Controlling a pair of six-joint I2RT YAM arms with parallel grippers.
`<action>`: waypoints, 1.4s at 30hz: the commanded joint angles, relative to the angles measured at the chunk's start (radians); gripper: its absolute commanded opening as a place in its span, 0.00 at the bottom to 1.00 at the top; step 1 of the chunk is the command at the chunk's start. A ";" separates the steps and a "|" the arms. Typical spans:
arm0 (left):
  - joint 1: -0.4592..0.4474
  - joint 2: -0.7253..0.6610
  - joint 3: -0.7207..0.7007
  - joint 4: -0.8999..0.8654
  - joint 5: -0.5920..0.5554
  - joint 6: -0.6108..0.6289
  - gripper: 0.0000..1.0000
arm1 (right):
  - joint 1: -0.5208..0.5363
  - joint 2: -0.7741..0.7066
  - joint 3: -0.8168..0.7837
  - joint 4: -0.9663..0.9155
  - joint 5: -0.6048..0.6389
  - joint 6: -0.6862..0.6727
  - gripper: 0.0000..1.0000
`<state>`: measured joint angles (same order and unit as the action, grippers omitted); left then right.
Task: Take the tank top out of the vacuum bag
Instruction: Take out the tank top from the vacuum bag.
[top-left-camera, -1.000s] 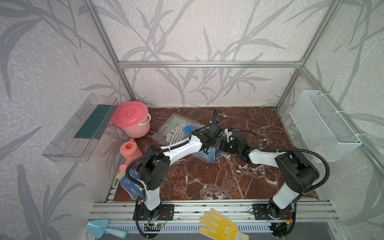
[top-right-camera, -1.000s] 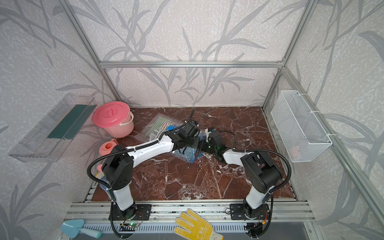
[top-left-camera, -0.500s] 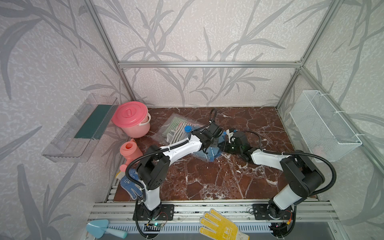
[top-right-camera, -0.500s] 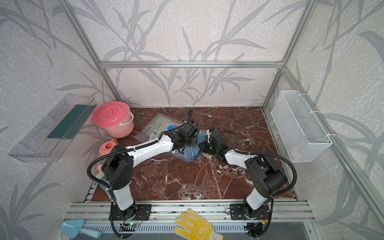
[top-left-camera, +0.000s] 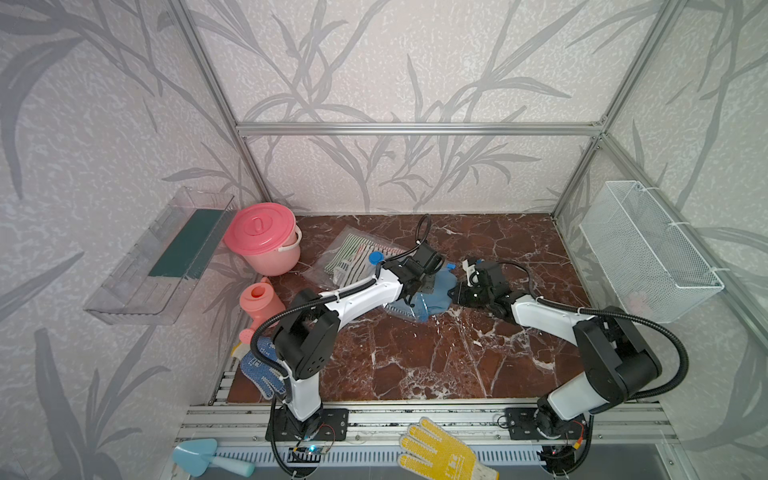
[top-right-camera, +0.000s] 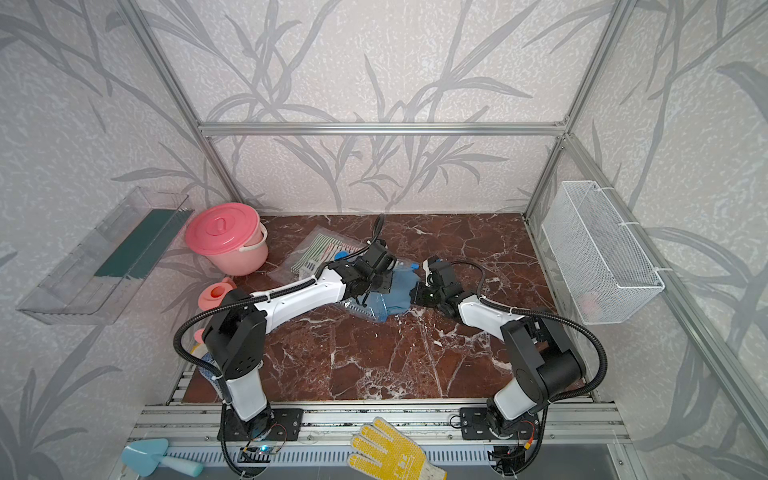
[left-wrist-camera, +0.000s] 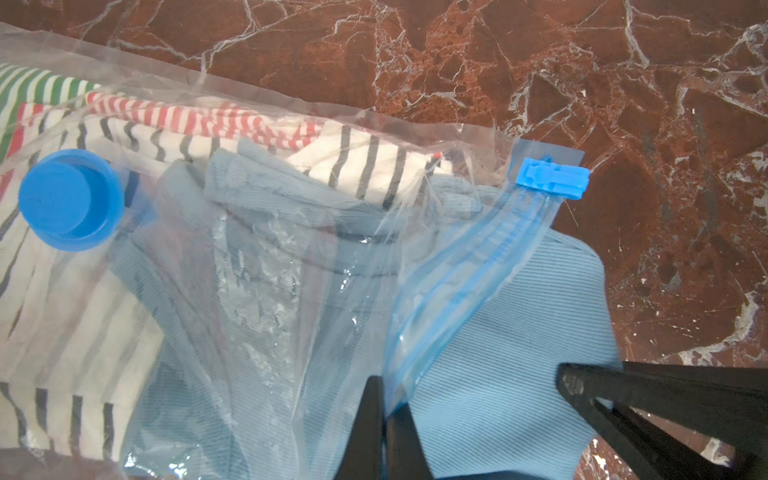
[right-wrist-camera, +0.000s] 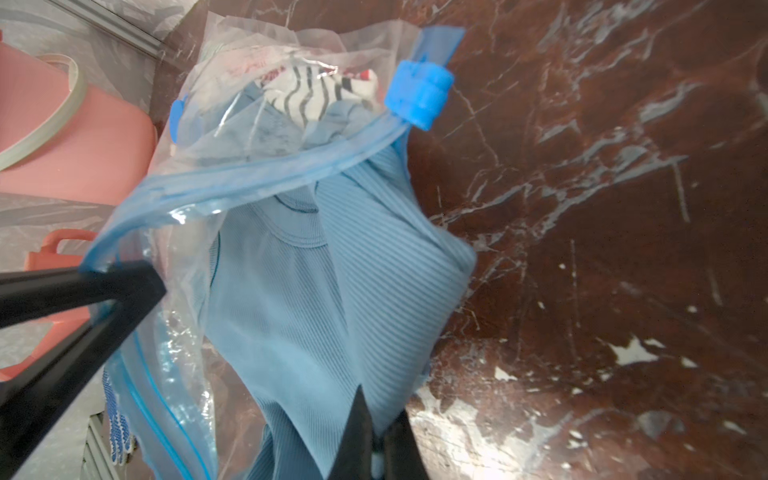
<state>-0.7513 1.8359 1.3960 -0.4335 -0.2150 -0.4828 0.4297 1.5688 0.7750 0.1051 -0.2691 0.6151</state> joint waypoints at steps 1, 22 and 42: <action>0.018 -0.002 -0.019 -0.001 -0.034 -0.014 0.00 | -0.030 -0.041 0.045 -0.103 0.050 -0.069 0.00; 0.077 -0.029 -0.045 -0.010 -0.067 -0.022 0.00 | -0.168 -0.004 0.121 -0.278 0.178 -0.225 0.00; 0.098 -0.129 -0.152 0.005 -0.199 -0.052 0.00 | -0.272 0.204 0.358 -0.431 0.314 -0.296 0.00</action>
<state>-0.6762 1.7531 1.2636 -0.3988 -0.3206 -0.5167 0.1818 1.7481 1.0836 -0.2653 -0.0402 0.3405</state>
